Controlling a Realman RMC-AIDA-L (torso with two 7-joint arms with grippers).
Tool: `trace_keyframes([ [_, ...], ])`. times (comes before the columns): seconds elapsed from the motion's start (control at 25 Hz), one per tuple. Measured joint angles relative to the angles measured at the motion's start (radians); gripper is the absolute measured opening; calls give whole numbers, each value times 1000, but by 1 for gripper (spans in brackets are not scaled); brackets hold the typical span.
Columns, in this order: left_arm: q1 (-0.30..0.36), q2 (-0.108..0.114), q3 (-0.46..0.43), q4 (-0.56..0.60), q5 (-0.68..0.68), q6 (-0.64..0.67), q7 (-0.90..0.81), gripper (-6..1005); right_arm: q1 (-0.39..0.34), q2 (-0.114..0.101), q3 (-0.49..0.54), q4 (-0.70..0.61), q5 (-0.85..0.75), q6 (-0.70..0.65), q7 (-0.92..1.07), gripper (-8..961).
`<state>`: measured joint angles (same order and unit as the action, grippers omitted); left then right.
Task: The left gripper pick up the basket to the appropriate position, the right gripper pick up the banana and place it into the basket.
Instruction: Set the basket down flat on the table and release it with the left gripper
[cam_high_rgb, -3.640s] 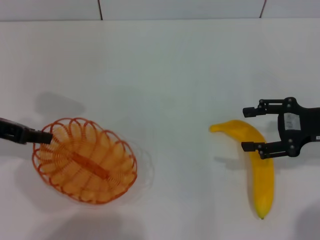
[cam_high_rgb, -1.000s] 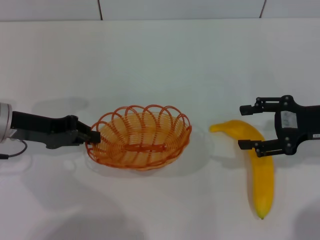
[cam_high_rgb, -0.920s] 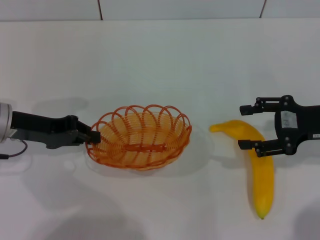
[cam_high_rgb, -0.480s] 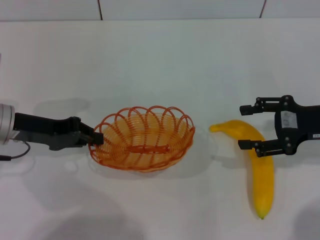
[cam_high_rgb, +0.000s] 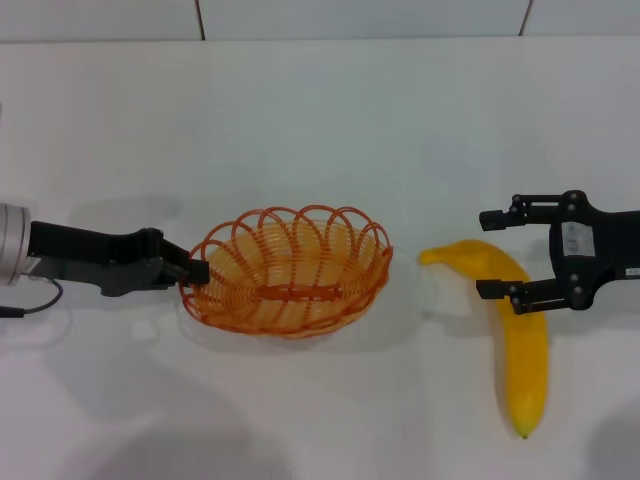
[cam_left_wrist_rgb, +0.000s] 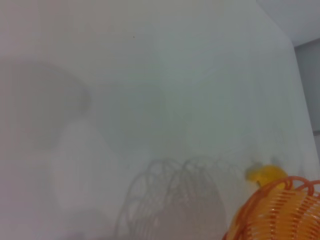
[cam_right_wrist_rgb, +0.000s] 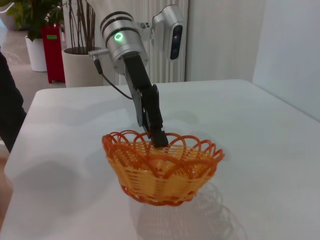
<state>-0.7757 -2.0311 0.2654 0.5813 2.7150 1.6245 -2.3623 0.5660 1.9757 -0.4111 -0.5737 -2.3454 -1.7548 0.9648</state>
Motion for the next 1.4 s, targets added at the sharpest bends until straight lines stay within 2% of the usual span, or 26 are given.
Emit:
trace_keyframes([
  [0.56,2,-2,10,-15,-57,38,41,88,-6,-2,1,0,0,-2,0,788],
  [0.64,1,-2,10,-16,-56,44,51,323,-5,-3,2,0,0,-3,0,788],
  [1.08,-5,-2,51,-36,-60,52,72,800,-2,-3,1,0,0,-5,0,788],
  [1.4,-8,-1,51,-34,-60,76,90,868,-2,-4,1,0,0,-8,0,788],
])
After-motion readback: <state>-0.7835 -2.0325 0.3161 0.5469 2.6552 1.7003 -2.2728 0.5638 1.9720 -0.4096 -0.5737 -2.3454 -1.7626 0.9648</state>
